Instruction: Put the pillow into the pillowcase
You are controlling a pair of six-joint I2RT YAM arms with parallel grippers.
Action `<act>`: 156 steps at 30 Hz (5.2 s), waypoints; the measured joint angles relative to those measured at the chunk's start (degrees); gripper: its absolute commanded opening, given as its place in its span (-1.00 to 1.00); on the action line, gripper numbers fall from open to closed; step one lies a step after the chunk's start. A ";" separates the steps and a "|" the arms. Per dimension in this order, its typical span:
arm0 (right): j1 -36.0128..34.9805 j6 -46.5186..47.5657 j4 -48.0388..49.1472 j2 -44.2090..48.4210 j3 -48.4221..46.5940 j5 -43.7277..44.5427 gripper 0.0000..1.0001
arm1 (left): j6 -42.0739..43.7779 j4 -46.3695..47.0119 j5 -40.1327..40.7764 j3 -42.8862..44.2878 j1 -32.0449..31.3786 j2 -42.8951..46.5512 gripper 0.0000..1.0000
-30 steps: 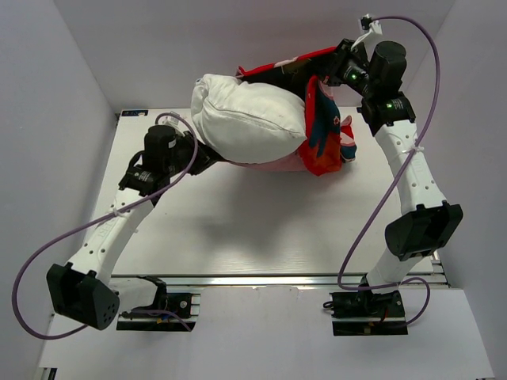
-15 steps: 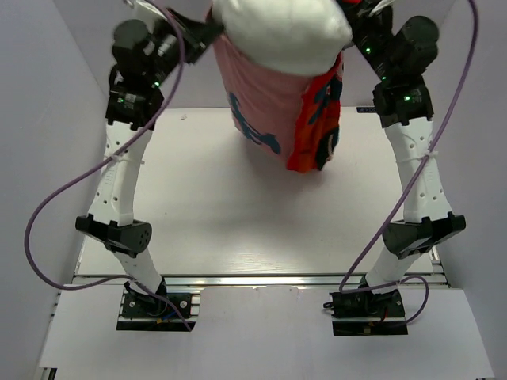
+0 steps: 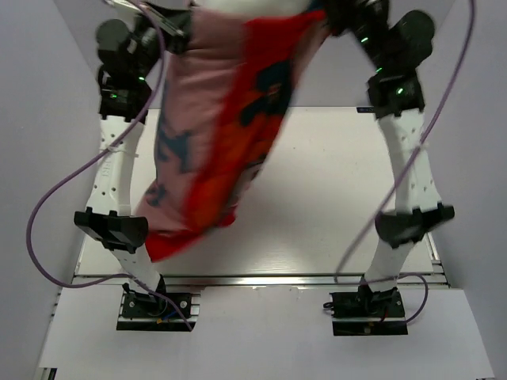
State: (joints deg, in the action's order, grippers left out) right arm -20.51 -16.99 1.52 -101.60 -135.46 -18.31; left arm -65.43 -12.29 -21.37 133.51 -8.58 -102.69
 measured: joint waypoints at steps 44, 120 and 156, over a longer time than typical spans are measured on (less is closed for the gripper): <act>6.60 -4.79 -5.51 3.10 14.08 11.04 -1.00 | -17.66 13.64 -14.73 -1.51 6.34 -4.59 -1.00; -44.98 8.87 1.44 16.37 34.38 13.35 -1.00 | -28.70 24.70 -15.58 3.93 6.84 -9.51 -1.00; -44.44 6.84 -1.49 11.39 28.65 17.92 -1.00 | -34.27 30.73 -15.21 3.98 7.04 -9.70 -1.00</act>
State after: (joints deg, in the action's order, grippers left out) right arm -64.95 -10.15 0.03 -90.21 -106.80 -0.38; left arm -99.70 18.44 -36.58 137.49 -1.54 -112.40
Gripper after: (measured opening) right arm 0.023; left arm 0.022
